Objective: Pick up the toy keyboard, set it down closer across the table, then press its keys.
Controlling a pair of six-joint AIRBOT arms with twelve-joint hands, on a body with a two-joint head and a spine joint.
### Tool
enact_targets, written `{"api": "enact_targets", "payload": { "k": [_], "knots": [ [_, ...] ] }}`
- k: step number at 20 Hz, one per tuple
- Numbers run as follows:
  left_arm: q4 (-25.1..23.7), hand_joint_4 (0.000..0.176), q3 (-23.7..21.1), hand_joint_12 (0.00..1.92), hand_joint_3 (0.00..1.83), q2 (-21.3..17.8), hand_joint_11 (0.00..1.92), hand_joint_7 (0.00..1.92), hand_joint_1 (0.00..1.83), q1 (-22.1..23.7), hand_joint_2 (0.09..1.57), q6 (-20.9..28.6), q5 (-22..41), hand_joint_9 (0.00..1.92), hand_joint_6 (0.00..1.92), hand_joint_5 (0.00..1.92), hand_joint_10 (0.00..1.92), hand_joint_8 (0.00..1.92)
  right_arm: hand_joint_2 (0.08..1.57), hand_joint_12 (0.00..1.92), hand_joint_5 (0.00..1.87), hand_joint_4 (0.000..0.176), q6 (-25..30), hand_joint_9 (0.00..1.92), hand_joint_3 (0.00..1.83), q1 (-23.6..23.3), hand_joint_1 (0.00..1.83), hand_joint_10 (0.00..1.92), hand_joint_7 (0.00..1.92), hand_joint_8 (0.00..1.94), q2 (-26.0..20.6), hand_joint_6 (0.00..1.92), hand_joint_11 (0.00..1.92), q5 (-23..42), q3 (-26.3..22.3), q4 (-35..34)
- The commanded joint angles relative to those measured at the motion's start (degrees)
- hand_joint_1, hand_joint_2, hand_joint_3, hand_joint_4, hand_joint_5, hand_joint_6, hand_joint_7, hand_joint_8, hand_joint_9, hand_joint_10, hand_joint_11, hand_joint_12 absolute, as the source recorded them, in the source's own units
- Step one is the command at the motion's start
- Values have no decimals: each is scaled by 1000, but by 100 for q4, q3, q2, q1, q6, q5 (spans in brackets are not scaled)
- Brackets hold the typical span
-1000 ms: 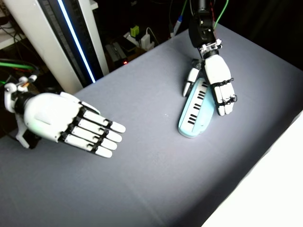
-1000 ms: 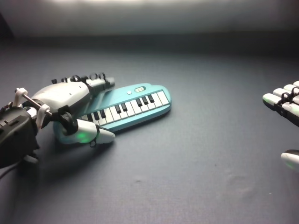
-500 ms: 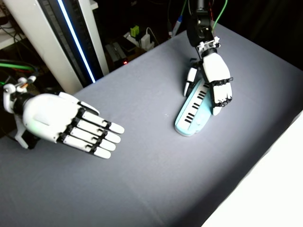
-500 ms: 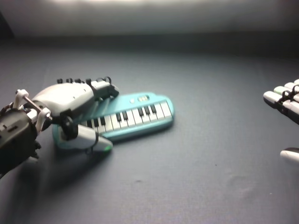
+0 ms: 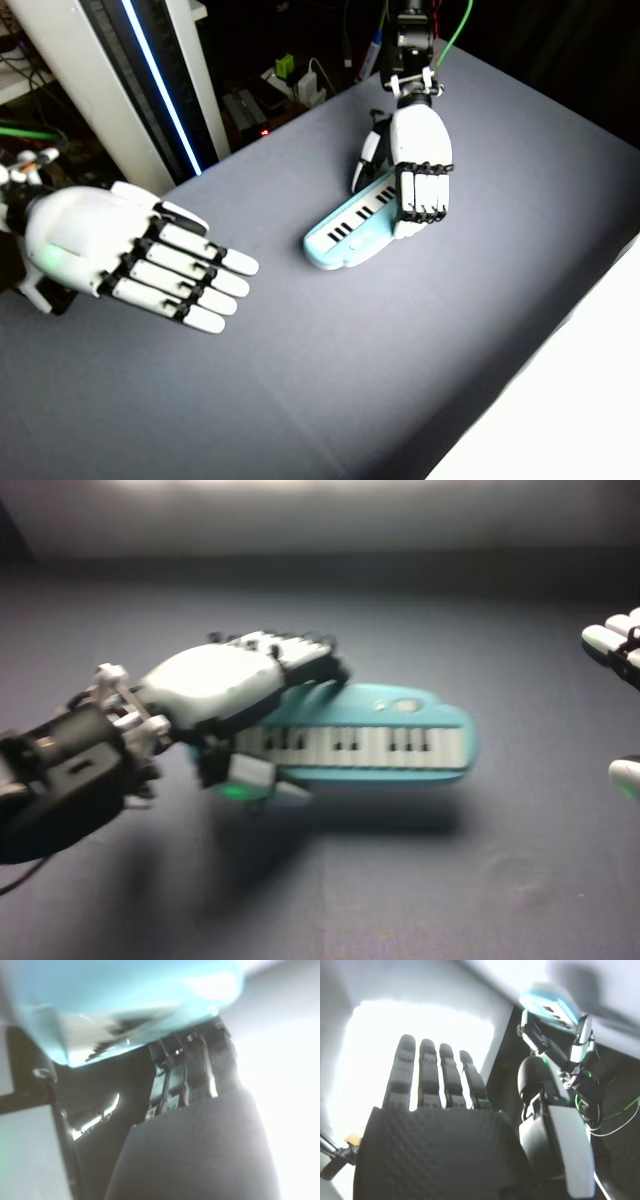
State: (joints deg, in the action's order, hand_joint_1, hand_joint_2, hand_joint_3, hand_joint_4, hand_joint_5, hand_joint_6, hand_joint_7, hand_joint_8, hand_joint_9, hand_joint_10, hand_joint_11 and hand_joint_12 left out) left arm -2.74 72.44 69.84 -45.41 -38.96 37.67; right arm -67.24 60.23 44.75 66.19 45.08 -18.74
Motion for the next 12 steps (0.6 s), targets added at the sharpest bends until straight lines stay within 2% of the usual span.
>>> {"api": "enact_targets", "payload": {
  "k": [1,2,3,4,5,6,7,8,9,10,11,12],
  "knots": [
    [-196,0,19,1578,0,152,327,198,1401,150,1101,140,629,327,839,257,1370,1162,1414,0,0,0,56,0,8,-16,90,0,0,0,-47,0,0,819,2,88],
    [-323,18,99,1629,5,289,297,145,1357,223,1134,258,552,275,1038,177,1427,1243,1426,0,0,0,81,0,10,-16,50,0,0,0,-50,0,0,853,1,115],
    [-446,41,190,1646,1,466,384,169,1335,296,1131,378,468,317,1127,176,1392,1201,1424,0,0,0,89,0,7,-16,9,0,0,0,-51,0,0,877,2,141],
    [-527,25,252,1646,0,596,404,187,1338,347,1125,436,387,319,1101,180,1377,1167,1424,0,0,0,93,0,6,-16,1,0,0,0,-52,0,0,899,2,170],
    [-581,20,299,1571,0,694,389,206,1312,382,1122,477,316,309,1031,196,1236,871,1421,0,0,0,105,0,4,-17,0,0,0,0,-52,0,0,913,2,190],
    [-642,0,372,1627,0,831,430,245,1314,428,1115,533,208,336,862,289,1382,986,1417,0,0,0,134,0,2,-18,0,0,0,0,-52,0,0,940,2,218],
    [-763,0,464,1664,3,981,396,224,1278,489,1134,626,83,308,832,314,1469,1159,1410,0,0,0,175,0,0,-18,0,0,0,0,-52,0,0,977,2,257],
    [-845,0,527,1687,4,1089,276,211,1227,546,1146,644,-42,249,862,270,1456,1153,1412,0,0,0,191,0,0,-18,0,0,0,0,-52,0,0,987,2,276],
    [-896,0,577,1687,4,1180,276,211,1227,594,1146,644,-166,249,862,270,1456,1153,1412,0,0,0,198,0,0,-18,0,0,0,0,-52,0,0,992,2,288],
    [-965,0,650,1623,3,1270,143,200,1090,636,1161,651,-306,170,711,213,1248,852,1407,0,0,0,202,0,0,-19,0,0,0,0,-52,0,0,995,2,296],
    [-1025,0,694,1512,2,1337,28,220,1018,664,1172,652,-436,135,508,210,874,416,1404,0,0,0,203,0,0,-20,0,0,0,0,-52,0,0,996,3,299],
    [-1052,1,733,1215,0,1391,5,174,911,680,1163,652,-516,97,262,178,452,139,1406,0,0,0,205,0,0,-21,0,0,0,0,-52,0,0,996,3,304]
  ]
}}
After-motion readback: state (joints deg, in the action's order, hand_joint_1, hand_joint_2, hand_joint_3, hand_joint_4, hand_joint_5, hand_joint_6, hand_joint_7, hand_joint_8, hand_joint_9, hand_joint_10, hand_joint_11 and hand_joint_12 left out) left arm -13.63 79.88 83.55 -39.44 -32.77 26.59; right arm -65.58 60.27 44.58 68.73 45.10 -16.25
